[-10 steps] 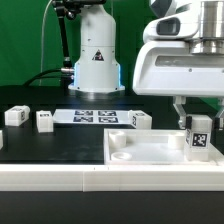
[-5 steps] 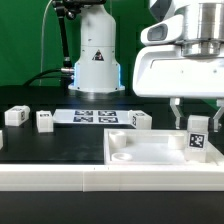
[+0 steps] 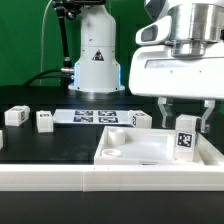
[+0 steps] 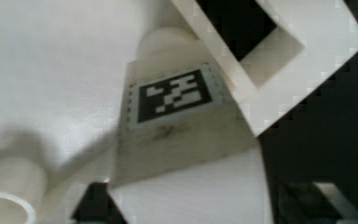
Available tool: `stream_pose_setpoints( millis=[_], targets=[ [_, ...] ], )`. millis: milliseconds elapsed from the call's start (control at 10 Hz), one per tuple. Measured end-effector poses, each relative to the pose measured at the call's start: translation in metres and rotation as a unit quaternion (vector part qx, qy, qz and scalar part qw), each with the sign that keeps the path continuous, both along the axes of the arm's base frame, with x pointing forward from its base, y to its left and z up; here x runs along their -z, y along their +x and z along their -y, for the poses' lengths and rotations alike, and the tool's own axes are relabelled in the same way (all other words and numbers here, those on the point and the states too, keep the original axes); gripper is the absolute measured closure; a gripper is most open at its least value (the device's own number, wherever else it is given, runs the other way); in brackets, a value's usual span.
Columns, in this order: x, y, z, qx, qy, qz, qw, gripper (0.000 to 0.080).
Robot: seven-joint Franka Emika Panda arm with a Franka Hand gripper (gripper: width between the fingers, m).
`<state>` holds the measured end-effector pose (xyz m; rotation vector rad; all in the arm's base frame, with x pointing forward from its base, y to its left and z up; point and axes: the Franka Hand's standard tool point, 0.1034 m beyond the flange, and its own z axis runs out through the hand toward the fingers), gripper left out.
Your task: Assemble one leg
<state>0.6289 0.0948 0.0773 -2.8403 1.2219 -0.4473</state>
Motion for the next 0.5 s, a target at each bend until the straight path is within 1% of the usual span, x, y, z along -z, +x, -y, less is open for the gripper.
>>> stream_pose_setpoints(
  millis=[100,200,300,400,500],
  targets=[
    [0.0001,-0.0001,-0.0003,0.0,0.0,0.0,1.0,0.0265],
    [0.0002,-0.0001,-0.0003,0.001,0.001,0.0,1.0,0.0265],
    [0.0002,-0.0001,-0.0002,0.001,0.001,0.0,1.0,0.0174],
    [0.0003,-0.0001,-0.0002,0.001,0.001,0.0,1.0,0.0157],
    [0.0003,-0.0001,-0.0002,0.001,0.001,0.0,1.0,0.0157]
  ],
)
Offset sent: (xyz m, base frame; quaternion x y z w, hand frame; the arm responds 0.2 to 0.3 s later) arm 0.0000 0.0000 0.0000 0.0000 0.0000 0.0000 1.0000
